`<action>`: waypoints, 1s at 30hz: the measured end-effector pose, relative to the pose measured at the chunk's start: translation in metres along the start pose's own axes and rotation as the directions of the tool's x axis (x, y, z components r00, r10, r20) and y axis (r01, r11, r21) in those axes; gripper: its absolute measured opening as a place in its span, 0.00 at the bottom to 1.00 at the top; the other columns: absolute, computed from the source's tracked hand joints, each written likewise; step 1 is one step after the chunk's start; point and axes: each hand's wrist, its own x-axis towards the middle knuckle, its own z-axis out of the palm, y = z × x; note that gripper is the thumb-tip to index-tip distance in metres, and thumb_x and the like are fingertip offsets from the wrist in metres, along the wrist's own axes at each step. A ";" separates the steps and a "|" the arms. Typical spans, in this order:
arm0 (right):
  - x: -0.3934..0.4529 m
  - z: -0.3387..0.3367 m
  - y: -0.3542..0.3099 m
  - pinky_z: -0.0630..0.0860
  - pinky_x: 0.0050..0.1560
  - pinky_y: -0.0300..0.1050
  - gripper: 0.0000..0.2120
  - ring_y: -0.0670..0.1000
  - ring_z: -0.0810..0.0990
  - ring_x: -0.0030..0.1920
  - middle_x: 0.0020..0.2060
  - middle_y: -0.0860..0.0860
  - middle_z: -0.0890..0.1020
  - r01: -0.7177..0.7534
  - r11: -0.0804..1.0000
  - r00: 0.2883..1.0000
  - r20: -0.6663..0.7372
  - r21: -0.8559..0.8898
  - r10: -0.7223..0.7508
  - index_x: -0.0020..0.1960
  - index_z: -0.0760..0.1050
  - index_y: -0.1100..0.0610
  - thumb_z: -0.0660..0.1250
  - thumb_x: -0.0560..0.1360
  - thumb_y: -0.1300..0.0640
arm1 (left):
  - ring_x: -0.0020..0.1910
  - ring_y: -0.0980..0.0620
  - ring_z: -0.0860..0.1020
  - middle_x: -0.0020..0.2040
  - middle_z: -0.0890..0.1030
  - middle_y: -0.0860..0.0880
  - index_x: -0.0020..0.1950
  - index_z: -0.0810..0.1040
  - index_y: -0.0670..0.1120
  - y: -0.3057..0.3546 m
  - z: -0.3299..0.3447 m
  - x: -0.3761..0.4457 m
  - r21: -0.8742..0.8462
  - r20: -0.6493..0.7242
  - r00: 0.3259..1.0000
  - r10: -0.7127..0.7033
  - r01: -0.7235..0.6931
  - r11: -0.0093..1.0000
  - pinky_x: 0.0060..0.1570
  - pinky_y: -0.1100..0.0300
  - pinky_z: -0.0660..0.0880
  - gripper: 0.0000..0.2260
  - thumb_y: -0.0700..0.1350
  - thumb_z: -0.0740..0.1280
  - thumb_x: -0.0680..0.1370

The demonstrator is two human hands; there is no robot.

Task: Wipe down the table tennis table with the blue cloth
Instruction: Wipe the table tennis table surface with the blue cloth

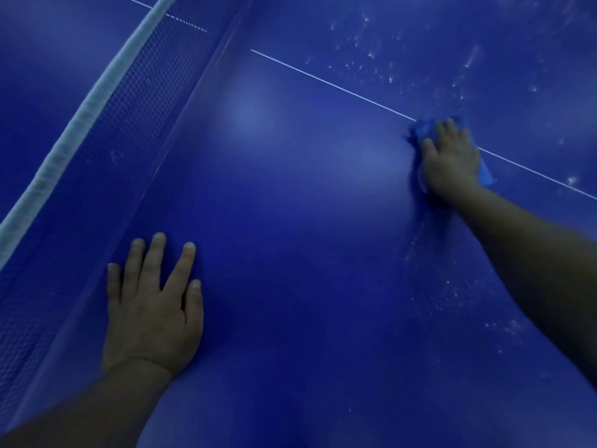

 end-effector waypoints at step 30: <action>-0.207 0.029 -0.041 0.53 0.75 0.68 0.29 0.61 0.55 0.79 0.79 0.52 0.60 0.677 0.736 0.727 0.162 -0.009 -0.667 0.79 0.58 0.49 0.55 0.80 0.43 | 0.81 0.42 0.51 0.80 0.59 0.43 0.79 0.64 0.51 -0.001 0.000 0.002 0.004 0.044 0.999 -0.024 0.024 1.000 0.76 0.52 0.33 0.27 0.58 0.48 0.81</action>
